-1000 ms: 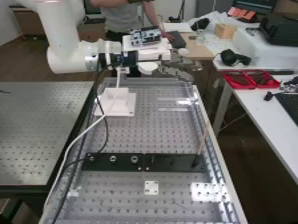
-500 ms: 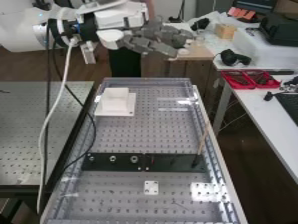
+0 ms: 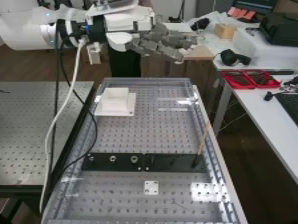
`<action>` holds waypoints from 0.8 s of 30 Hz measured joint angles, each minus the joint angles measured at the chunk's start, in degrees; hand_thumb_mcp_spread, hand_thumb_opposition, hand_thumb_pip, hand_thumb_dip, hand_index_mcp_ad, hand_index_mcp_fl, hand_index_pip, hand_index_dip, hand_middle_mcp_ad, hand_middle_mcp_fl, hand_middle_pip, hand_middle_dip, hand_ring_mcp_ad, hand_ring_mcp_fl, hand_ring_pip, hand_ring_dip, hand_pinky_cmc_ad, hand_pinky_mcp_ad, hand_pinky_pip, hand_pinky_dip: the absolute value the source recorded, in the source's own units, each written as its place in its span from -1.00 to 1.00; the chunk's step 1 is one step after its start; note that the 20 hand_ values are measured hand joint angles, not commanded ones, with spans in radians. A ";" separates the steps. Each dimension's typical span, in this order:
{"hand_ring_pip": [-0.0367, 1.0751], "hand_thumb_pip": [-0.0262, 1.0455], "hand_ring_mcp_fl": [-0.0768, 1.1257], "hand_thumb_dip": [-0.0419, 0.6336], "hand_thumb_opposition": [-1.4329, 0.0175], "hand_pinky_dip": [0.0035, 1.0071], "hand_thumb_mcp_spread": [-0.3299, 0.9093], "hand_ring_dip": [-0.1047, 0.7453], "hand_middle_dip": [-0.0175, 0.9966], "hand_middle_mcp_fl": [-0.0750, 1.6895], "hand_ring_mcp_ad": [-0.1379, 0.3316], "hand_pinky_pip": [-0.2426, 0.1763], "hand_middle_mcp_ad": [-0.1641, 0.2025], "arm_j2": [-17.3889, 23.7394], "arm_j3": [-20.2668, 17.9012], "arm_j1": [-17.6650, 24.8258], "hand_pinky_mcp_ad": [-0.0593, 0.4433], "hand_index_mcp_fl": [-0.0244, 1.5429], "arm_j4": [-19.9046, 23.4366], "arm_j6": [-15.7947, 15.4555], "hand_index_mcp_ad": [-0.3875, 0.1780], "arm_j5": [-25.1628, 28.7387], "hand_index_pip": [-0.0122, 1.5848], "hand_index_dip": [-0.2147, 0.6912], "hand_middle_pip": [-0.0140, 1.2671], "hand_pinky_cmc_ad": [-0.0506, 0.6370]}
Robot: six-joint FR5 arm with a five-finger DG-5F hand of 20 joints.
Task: Grab the paper clip and place it in the clear container
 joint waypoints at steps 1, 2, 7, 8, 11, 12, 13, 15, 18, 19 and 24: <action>-0.71 -0.18 -0.74 -0.05 -0.18 -0.63 0.31 -0.53 -0.36 -0.59 -0.11 0.62 0.30 0.00 0.00 -0.03 0.35 -0.30 0.03 0.02 -0.07 -0.04 -0.16 -0.19 -0.77 0.10; -0.71 -0.19 -0.74 -0.05 -0.18 -0.63 0.31 -0.53 -0.37 -0.59 -0.11 0.62 0.30 0.00 0.00 -0.07 0.35 -0.30 0.15 0.04 -0.07 -0.13 -0.18 -0.18 -0.77 0.10; -0.71 -0.23 -0.74 -0.05 -0.18 -0.63 0.31 -0.54 -0.37 -0.59 -0.11 0.62 0.30 0.38 -0.12 -0.07 0.35 -0.30 0.12 0.05 -0.07 -0.47 -0.22 -0.18 -0.77 0.10; -0.71 -0.23 -0.74 -0.05 -0.18 -0.63 0.31 -0.54 -0.37 -0.59 -0.11 0.62 0.30 0.40 -0.10 -0.07 0.35 -0.30 -0.11 0.09 -0.07 -0.55 -0.22 -0.18 -0.77 0.10; -0.71 -0.23 -0.74 -0.05 -0.18 -0.63 0.31 -0.54 -0.36 -0.59 -0.11 0.62 0.30 0.45 0.08 -0.13 0.35 -0.30 -0.75 0.09 -0.08 -0.69 -0.24 -0.18 -0.77 0.10; -0.70 -0.23 -0.74 -0.05 -0.18 -0.63 0.31 -0.53 -0.36 -0.59 -0.11 0.62 0.30 0.47 0.17 -0.18 0.35 -0.29 -1.05 -0.04 -0.08 -0.77 -0.24 -0.16 -0.77 0.10; -0.70 -0.23 -0.74 -0.05 -0.18 -0.63 0.31 -0.53 -0.37 -0.59 -0.11 0.61 0.30 0.47 0.20 -0.19 0.35 -0.29 -1.16 -0.10 -0.08 -0.81 -0.24 -0.14 -0.77 0.10; -0.71 -0.23 -0.74 -0.05 -0.18 -0.63 0.31 -0.54 -0.37 -0.59 -0.11 0.61 0.30 0.47 0.43 -0.23 0.35 -0.30 -1.86 -0.59 -0.07 -1.17 -0.26 -0.14 -0.77 0.10; -0.71 -0.23 -0.74 -0.05 -0.18 -0.63 0.31 -0.54 -0.37 -0.59 -0.11 0.61 0.30 0.44 0.73 -0.18 0.35 -0.28 -2.77 -1.21 -0.08 -1.68 -0.27 -0.14 -0.77 0.10; -0.71 -0.23 -0.74 -0.05 -0.18 -0.63 0.31 -0.53 -0.37 -0.59 -0.11 0.61 0.30 0.43 0.78 -0.17 0.35 -0.28 -2.91 -1.32 -0.07 -1.77 -0.28 -0.14 -0.77 0.10; -0.71 -0.24 -0.74 -0.05 -0.18 -0.63 0.30 -0.53 -0.36 -0.59 -0.11 0.61 0.30 0.45 1.02 -0.20 0.35 -0.32 -3.89 -1.24 -0.08 -2.50 -0.43 -0.13 -0.77 0.10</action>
